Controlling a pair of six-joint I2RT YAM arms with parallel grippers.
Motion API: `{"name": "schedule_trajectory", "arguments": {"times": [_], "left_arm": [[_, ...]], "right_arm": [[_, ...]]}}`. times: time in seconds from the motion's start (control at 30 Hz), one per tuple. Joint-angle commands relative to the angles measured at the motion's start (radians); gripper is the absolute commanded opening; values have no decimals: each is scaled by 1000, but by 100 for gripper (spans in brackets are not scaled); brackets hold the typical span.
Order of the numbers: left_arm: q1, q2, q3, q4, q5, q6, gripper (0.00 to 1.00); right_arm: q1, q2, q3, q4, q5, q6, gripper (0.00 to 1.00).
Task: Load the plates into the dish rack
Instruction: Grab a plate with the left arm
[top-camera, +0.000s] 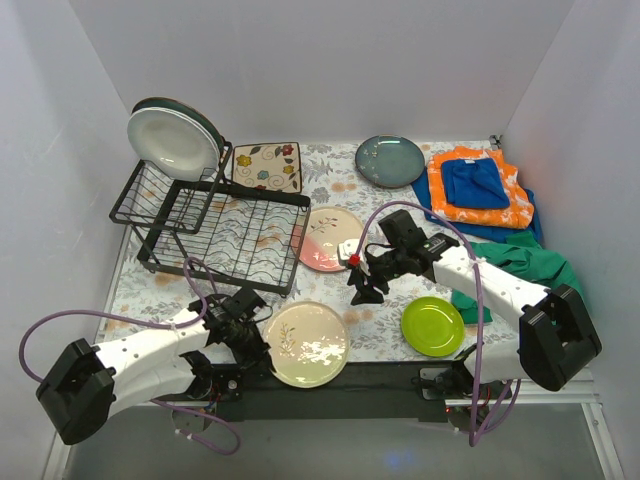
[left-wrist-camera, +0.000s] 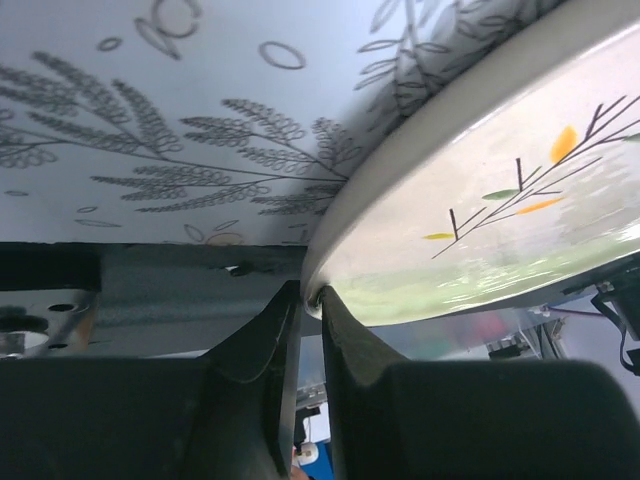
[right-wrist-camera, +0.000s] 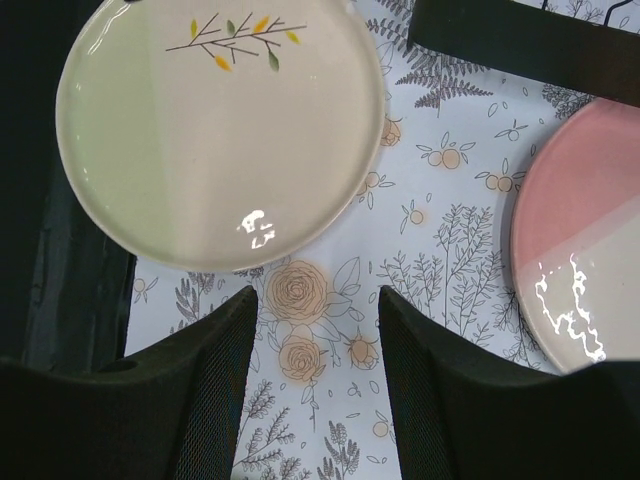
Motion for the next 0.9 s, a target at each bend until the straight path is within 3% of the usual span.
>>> {"name": "schedule_trajectory", "arguments": {"times": [0.0,0.13,0.47,0.87], "left_arm": [[-14,-5,1,28,-26,37,6],[-15,24,33,73,-17,77,0],[-15,124,170,166,-58,146,0],[-15,279,349,197,-132,281,0]], "right_arm": [[-4,-17,26,23,-33,14,58],[-6,-22,26,20,-30,14,58],[-62,-16,28,18,-61,93,58],[-134,99,77,11,-130,240,58]]}}
